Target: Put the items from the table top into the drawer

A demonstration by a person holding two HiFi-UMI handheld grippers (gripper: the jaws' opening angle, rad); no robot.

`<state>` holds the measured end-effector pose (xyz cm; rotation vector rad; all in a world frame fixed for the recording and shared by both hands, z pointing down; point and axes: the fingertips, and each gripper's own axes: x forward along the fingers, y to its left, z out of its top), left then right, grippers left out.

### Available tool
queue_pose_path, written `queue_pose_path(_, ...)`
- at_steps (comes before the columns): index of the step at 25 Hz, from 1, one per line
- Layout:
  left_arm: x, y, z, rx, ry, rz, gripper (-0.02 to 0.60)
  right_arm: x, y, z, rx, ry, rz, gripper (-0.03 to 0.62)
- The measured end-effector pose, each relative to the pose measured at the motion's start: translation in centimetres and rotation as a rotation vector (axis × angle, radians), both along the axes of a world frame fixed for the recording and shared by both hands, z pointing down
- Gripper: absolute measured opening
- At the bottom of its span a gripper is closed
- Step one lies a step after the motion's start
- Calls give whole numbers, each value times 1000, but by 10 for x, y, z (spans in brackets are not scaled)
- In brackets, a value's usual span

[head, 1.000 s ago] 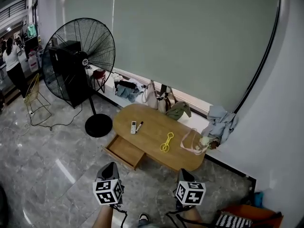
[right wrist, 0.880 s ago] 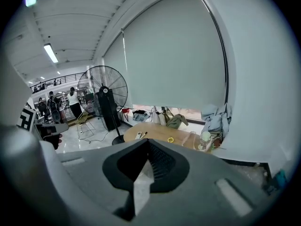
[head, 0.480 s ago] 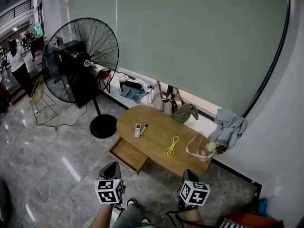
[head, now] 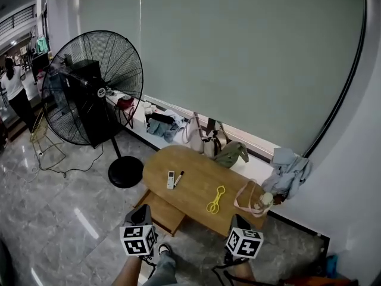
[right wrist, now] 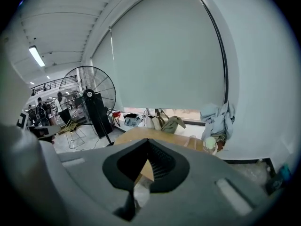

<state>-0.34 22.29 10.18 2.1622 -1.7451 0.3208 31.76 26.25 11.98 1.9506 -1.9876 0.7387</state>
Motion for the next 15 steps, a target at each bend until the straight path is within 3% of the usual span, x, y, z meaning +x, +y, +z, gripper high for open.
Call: queue_pose_path(15, -38, -190, -3, 9, 31, 76, -5, -52, -176, -25, 10, 48, 45, 5)
